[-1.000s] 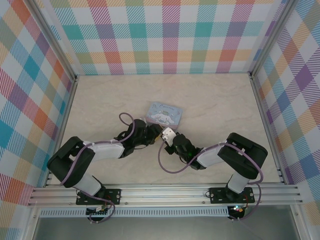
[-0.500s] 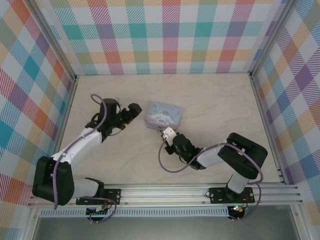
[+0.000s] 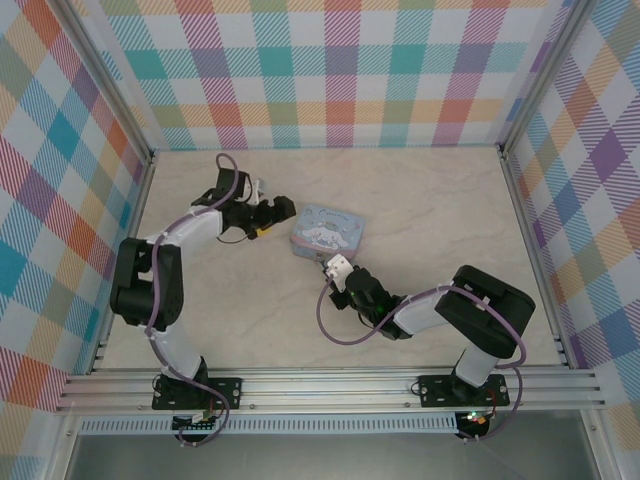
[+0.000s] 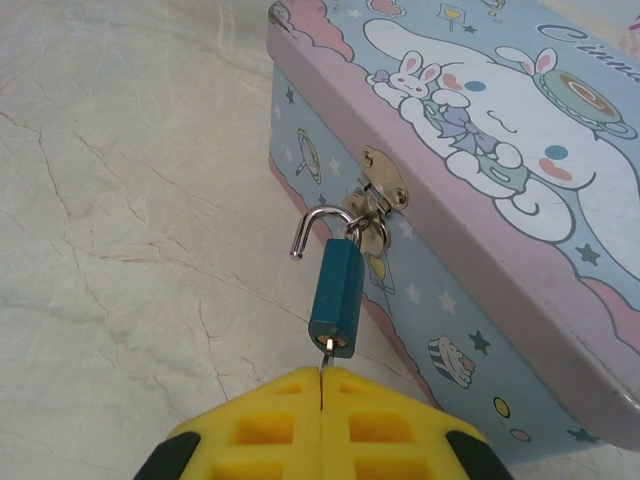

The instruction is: Unlock the padlock with the key

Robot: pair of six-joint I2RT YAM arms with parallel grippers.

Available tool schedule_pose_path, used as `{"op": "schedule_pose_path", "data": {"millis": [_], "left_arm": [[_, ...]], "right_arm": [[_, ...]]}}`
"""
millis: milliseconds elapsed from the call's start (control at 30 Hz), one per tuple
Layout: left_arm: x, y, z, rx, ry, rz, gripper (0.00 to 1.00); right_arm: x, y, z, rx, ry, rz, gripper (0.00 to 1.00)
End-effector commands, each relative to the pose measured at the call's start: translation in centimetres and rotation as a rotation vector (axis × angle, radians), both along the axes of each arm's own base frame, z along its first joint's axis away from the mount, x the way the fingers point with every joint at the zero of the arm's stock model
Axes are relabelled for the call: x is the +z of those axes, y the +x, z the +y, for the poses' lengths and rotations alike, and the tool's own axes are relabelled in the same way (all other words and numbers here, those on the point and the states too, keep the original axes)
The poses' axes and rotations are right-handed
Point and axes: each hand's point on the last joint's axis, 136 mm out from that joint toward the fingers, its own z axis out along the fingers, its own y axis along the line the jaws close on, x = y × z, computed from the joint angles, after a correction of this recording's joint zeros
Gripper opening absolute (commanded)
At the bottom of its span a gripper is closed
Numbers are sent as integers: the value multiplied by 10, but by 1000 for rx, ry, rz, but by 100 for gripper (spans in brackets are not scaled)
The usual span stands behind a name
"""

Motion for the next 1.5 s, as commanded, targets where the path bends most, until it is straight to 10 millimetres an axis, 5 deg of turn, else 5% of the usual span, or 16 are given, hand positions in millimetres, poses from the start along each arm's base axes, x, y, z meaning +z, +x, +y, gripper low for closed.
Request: {"op": "schedule_pose_path", "data": {"millis": [0,433,767,1133,1467], "left_arm": [[4,7,-14,-81,-40,-14,91],[-38,24,-50,-202,-33,84,78],[-65,12,-24,-110,60,126,61],[-65,-20,4,12,91,110,58],[-65,-44,14,174,10,116,58]], "right_arm": [[0,2,5,1,18,17,0],[0,3,7,-13,33,39,0],[4,6,-3,-47,126,176,0],[12,3,-17,-15,322,329,0],[1,-11,-10,54,319,447,0]]}}
